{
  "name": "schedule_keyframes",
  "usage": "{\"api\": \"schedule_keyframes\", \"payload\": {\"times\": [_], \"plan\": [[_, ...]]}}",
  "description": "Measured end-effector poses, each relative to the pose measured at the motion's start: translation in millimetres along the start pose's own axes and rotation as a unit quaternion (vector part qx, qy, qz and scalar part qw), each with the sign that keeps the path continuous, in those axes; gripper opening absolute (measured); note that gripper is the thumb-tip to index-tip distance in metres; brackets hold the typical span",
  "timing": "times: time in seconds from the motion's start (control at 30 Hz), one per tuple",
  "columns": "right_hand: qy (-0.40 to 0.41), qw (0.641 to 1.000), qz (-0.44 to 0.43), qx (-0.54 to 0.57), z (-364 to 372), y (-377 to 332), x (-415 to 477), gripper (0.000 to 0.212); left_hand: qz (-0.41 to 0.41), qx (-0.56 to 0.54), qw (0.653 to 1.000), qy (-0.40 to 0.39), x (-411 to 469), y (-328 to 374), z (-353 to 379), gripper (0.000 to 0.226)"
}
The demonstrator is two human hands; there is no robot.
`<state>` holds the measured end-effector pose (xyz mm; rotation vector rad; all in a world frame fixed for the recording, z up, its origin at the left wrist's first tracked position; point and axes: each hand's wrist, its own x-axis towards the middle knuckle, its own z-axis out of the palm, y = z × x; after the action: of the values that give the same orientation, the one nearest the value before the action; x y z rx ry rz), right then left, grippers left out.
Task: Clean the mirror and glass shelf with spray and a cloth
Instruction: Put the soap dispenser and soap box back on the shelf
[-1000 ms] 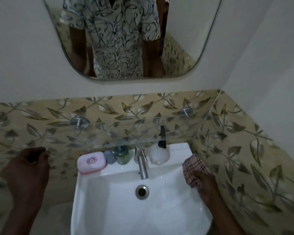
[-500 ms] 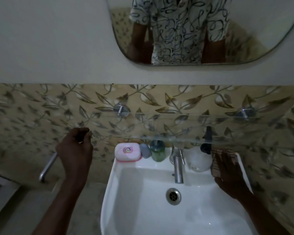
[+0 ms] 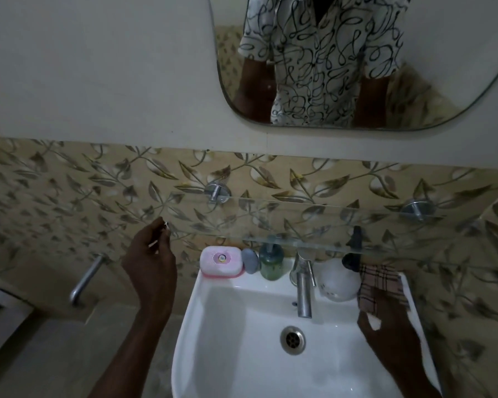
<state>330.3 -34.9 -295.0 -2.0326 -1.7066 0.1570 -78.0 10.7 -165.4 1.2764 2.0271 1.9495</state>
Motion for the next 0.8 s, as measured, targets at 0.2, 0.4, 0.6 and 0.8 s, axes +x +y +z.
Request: {"api": "schedule_keyframes", "payload": {"times": [0.2, 0.4, 0.6, 0.8], "plan": [[0.051, 0.982, -0.079, 0.167, -15.0, -89.5, -50.5, 0.034, 0.022, 0.097, 0.993, -0.064, -85.2, -32.4, 4.2, 0.044], [-0.11, 0.959, -0.009, 0.262, 34.0, -167.6, -32.4, 0.058, -0.028, 0.059, 0.979, -0.191, -149.0, -47.2, 17.8, 0.037], [-0.076, 0.97, 0.063, 0.222, 75.8, -197.8, 22.5, 0.083, -0.115, -0.007, 0.979, -0.169, -134.7, -45.9, 36.0, 0.028], [-0.05, 0.938, 0.1, 0.328, 100.1, -193.7, 39.0, 0.075, -0.144, -0.032, 0.971, -0.188, -141.2, -47.0, 41.6, 0.031]]}}
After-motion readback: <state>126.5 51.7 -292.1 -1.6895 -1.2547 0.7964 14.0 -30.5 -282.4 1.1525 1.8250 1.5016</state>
